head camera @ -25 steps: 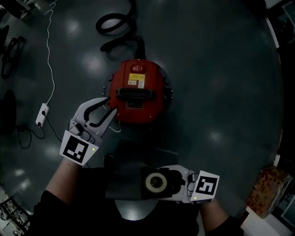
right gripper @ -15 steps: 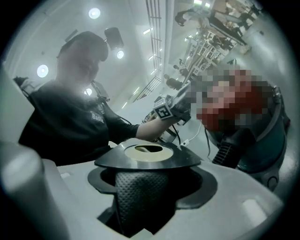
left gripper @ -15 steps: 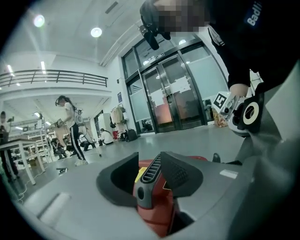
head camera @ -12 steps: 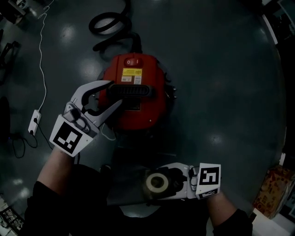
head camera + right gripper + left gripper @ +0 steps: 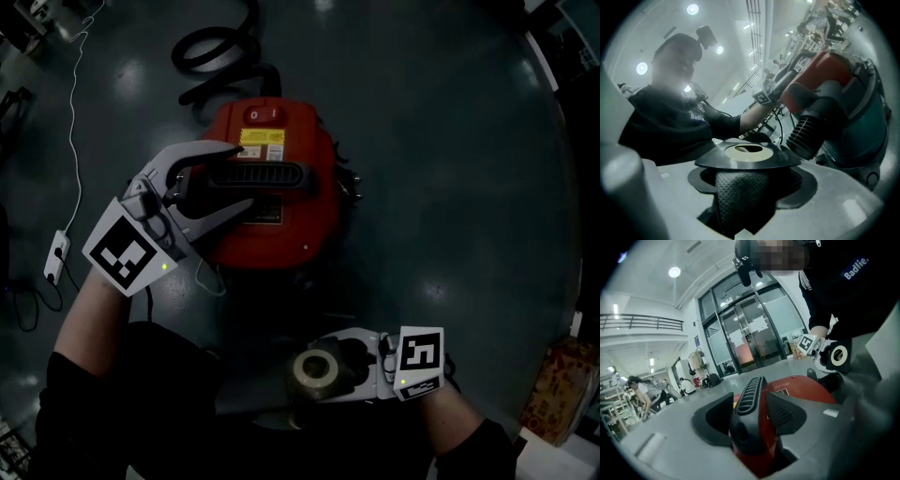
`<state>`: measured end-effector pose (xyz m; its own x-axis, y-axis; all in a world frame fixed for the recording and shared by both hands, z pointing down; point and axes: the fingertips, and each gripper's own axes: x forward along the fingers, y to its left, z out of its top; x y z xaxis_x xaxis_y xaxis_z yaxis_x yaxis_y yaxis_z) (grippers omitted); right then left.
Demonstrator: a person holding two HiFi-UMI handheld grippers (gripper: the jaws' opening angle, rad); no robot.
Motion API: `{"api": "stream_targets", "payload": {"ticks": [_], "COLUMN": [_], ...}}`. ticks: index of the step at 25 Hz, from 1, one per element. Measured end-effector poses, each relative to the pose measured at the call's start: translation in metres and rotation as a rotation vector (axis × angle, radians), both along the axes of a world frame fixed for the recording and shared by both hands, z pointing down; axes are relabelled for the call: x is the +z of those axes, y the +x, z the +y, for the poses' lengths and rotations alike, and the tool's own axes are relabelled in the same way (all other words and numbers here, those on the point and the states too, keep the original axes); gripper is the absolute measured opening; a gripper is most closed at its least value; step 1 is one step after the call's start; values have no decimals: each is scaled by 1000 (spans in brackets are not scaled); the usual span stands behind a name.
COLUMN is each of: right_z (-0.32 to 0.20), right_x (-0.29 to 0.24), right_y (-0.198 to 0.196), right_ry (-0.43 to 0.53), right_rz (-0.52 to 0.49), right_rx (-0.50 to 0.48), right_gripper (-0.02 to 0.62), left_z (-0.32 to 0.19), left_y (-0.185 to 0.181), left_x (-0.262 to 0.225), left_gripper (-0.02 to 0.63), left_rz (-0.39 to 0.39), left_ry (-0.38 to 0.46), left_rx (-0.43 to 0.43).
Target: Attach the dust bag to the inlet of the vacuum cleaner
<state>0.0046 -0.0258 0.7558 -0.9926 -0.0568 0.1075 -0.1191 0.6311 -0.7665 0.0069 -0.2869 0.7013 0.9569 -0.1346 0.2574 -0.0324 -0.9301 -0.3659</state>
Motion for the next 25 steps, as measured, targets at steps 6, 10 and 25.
{"api": "stream_targets", "payload": {"ticks": [6,10,25], "right_z": [-6,-7,-22], "right_x": [19,25,52], "right_y": [7,8,6], "right_ry": [-26,-41,-174], "right_rz": [17,13,13], "right_rx": [9,6,30], "right_gripper": [318,318,318], "left_z": [-1,-1,-2], "left_y": [5,6,7], "left_x": [7,8,8], "left_gripper": [150,144,143], "left_rz": [-76,-87,-76], "left_ry": [51,27,3], "left_rx": [87,111,79]}}
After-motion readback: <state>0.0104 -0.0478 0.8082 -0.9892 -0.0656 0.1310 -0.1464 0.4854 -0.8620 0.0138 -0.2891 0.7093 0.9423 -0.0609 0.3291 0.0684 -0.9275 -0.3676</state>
